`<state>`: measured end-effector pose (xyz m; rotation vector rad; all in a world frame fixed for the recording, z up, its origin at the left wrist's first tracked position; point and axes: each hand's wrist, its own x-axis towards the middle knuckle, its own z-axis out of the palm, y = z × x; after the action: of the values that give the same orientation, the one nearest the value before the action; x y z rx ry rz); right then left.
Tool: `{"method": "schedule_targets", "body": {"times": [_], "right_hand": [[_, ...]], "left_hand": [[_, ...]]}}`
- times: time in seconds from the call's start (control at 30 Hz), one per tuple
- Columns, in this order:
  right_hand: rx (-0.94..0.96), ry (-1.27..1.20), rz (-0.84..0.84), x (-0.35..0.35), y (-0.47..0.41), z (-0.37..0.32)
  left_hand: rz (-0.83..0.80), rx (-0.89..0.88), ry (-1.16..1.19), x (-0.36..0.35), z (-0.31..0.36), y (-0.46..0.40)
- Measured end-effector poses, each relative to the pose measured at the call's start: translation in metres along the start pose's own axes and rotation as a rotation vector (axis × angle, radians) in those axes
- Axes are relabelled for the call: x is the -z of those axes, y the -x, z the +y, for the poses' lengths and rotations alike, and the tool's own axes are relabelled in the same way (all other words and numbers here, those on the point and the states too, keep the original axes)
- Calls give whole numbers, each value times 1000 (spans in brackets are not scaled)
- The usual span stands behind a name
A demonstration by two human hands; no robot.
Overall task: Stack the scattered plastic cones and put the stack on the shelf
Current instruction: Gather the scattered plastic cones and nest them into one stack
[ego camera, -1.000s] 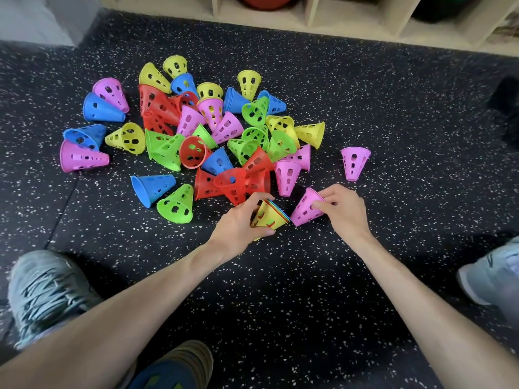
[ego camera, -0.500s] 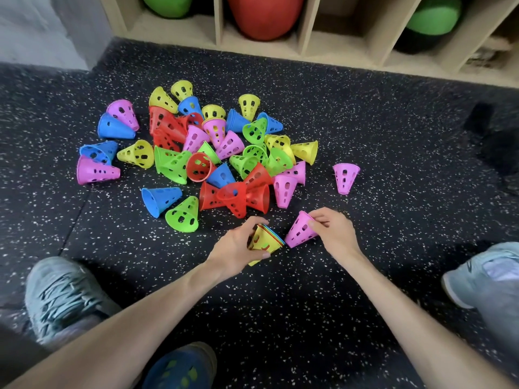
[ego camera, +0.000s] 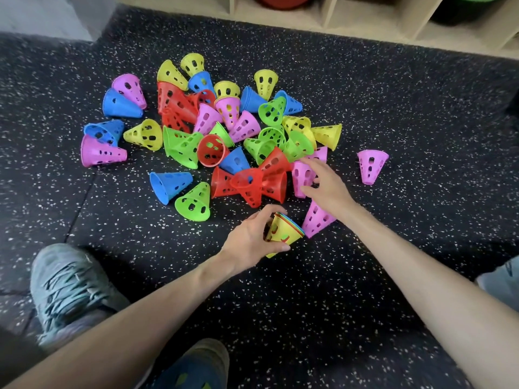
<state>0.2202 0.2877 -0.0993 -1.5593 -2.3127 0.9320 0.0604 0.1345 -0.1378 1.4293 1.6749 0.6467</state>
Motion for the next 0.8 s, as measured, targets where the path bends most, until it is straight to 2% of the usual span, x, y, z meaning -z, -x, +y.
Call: {"method": "schedule_targets", "body": {"times": [0.2, 0.37, 0.5, 0.7, 0.8], "right_hand": [[-113, 6, 124, -5, 12, 4], [-63, -85, 261, 4, 50, -4], [12, -131, 175, 21, 78, -29], [76, -152, 33, 40, 122, -71], [142, -151, 18, 44, 146, -95]], "left_hand": [[2, 17, 21, -1, -3, -1], [52, 63, -4, 1, 2, 8], [49, 16, -62, 21, 19, 26], [142, -75, -99, 67, 61, 59], [145, -131, -108, 84, 83, 85]]}}
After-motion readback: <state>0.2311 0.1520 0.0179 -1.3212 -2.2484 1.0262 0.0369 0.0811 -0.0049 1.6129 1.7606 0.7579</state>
